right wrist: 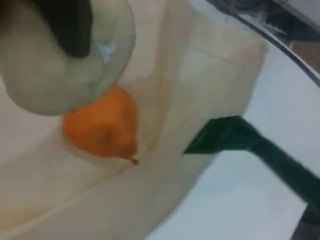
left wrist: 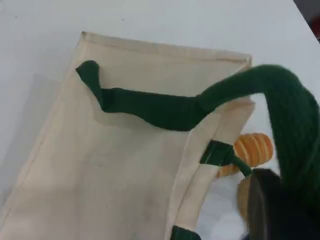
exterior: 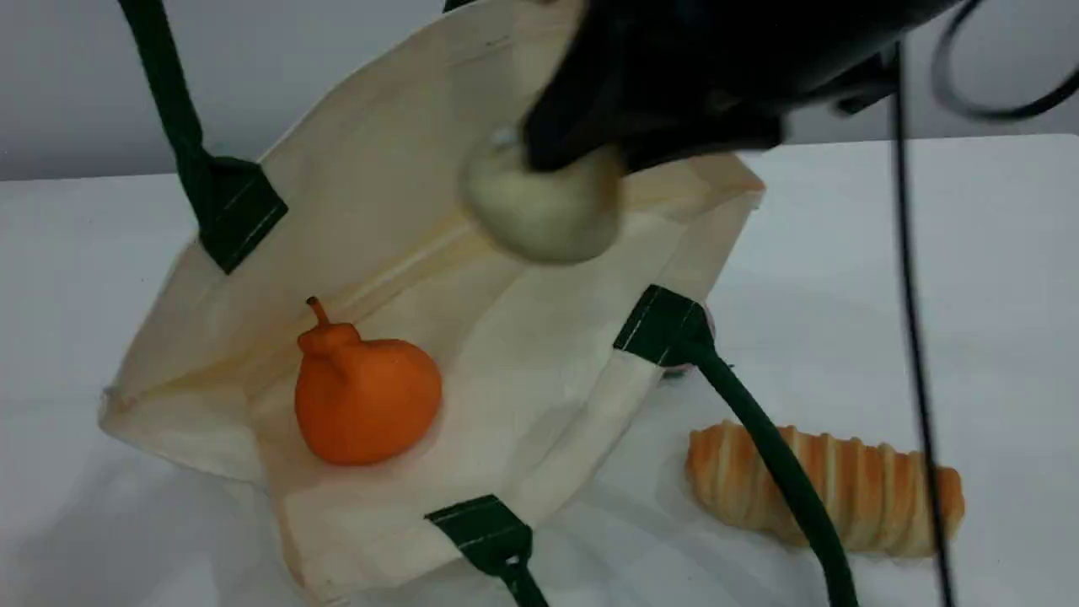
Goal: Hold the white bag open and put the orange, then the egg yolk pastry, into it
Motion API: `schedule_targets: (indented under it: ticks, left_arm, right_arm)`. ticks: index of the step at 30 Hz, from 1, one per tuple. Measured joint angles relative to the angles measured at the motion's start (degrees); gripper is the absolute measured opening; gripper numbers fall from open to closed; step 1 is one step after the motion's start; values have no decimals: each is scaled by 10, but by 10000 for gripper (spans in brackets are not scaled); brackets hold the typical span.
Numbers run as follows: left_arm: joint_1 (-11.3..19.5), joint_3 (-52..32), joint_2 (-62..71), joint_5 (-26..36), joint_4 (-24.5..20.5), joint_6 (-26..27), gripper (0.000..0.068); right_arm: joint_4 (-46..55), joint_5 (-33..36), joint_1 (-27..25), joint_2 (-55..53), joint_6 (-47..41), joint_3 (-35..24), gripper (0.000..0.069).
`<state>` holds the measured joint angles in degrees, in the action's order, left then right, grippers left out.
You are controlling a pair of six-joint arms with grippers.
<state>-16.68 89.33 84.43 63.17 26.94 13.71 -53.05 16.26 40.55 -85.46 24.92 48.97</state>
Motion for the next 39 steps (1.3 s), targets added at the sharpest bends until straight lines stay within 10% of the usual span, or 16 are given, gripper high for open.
schedule_targets:
  ticks: [16,39]
  left_arm:
    - [0,0,0,1,10,8,66]
    - [0,0,0,9,35,12,66]
  right_arm:
    - [-63,-308,133,-157,-15,21,185]
    - [-38,-386,131,-356,-7,156,185]
